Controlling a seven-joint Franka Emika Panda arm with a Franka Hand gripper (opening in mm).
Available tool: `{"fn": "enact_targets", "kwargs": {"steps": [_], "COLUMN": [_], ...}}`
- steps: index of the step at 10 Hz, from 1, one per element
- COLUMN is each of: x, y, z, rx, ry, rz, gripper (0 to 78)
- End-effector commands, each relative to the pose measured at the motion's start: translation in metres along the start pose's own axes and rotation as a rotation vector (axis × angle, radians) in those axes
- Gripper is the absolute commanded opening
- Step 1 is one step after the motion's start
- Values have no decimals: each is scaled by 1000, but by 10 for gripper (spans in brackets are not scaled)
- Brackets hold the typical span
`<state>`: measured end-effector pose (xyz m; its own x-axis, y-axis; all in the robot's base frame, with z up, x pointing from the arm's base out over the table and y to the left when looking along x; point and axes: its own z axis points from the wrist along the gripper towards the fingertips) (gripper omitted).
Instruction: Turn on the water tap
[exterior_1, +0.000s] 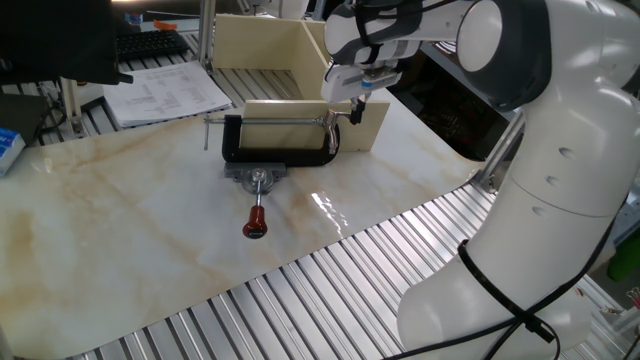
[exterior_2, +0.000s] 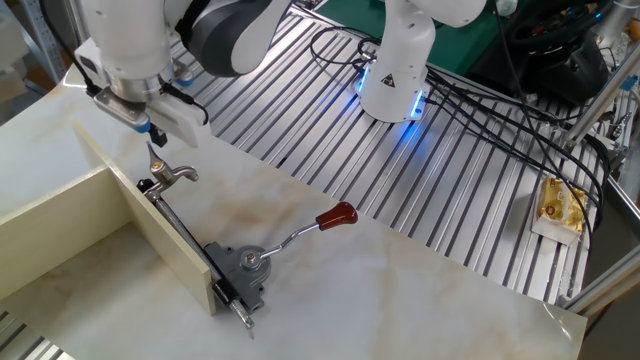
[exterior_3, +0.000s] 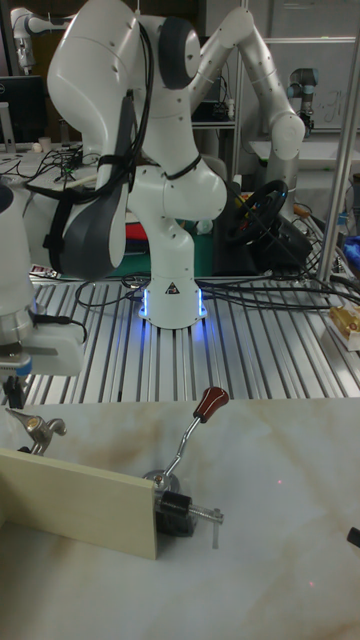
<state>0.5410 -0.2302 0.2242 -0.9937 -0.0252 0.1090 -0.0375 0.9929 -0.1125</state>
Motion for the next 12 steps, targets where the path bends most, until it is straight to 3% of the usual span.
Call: {"fn": "enact_targets", "kwargs": {"steps": [1, 12], "x": [-7, -16], "y": [-2, -4], "z": [-4, -8], "rx": [2, 2], "ry": [-4, -4], "rz": [-4, -6], "gripper": [0, 0]}}
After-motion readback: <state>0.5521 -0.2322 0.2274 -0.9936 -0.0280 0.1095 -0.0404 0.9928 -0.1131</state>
